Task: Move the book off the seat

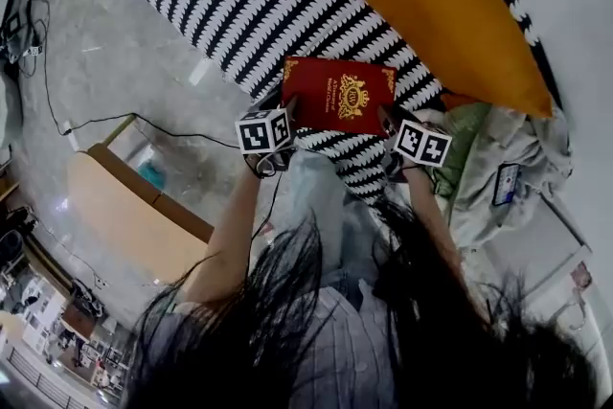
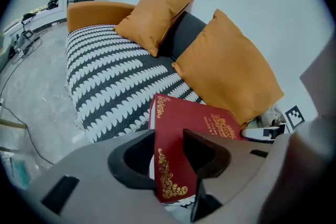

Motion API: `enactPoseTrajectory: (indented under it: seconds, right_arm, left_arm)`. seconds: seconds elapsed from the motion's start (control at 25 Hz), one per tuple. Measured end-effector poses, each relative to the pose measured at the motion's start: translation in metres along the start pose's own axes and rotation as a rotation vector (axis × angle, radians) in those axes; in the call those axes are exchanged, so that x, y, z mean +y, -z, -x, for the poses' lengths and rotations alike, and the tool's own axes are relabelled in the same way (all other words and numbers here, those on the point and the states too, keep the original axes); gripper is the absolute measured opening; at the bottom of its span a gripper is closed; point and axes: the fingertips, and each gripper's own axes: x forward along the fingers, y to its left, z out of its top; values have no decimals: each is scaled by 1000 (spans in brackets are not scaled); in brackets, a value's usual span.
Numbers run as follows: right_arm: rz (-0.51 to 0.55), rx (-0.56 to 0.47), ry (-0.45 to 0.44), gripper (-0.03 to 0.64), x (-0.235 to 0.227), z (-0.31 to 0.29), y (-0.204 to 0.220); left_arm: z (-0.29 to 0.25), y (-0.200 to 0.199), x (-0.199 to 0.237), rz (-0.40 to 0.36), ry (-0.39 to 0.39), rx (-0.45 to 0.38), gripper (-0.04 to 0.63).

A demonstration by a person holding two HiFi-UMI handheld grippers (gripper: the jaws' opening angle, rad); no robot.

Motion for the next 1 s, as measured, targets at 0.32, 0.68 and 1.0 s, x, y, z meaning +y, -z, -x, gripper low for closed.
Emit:
enactPoseTrajectory:
  seconds: [0.32,0.68,1.0]
  right_arm:
    - [67,-62,-55,156,34,59,-17]
    - [157,-191,-110,152,90,149,-43]
    - [295,-281,-170,150,129,220,-50]
  left_arm:
    - [61,-20,-29,10,4,-102,170]
    - [156,-47,-76,-28,25,-261,163]
    - [232,-41,-110,-6,14,-379,163]
